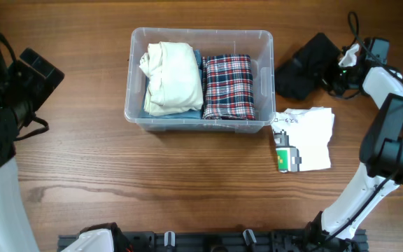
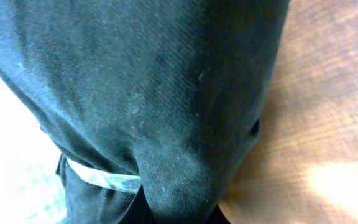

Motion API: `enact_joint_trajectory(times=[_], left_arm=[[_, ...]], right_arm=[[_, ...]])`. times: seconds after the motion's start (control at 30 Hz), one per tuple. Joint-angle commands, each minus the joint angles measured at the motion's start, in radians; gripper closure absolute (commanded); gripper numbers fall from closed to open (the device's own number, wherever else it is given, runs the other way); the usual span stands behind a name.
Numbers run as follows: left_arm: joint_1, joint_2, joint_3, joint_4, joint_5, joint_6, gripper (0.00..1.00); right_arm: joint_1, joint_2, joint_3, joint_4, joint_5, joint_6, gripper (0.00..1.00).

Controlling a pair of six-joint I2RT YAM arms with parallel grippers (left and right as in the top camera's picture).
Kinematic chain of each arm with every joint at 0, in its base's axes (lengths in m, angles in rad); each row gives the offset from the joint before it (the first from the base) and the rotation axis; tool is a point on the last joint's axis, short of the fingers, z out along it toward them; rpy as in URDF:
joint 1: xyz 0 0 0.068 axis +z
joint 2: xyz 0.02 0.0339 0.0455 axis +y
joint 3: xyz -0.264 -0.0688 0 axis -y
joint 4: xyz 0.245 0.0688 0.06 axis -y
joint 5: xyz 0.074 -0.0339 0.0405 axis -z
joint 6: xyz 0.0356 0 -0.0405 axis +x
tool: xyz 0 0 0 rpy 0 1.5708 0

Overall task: Pack container
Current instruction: 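Carry the black garment into the box on top of the plaid shirt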

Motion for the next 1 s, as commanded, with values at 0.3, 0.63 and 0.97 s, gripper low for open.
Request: enact_joint_trajectory(times=[0.3,0.63,0.97], left_arm=[[0.006,0.000,0.001,0.003,-0.009,0.008,0.00],[0.006,0.000,0.001,0.003,-0.009,0.008,0.00],[0.006,0.000,0.001,0.003,-0.009,0.008,0.00]], right_arm=[[0.163,-0.732,-0.013,-0.124,-0.300,-0.151,0.96],[0.534,-0.532,-0.016,-0.216,-0.021,-0.220,0.96],[0.534,-0.320,0.000,-0.218,0.117,-0.337,0.52]])
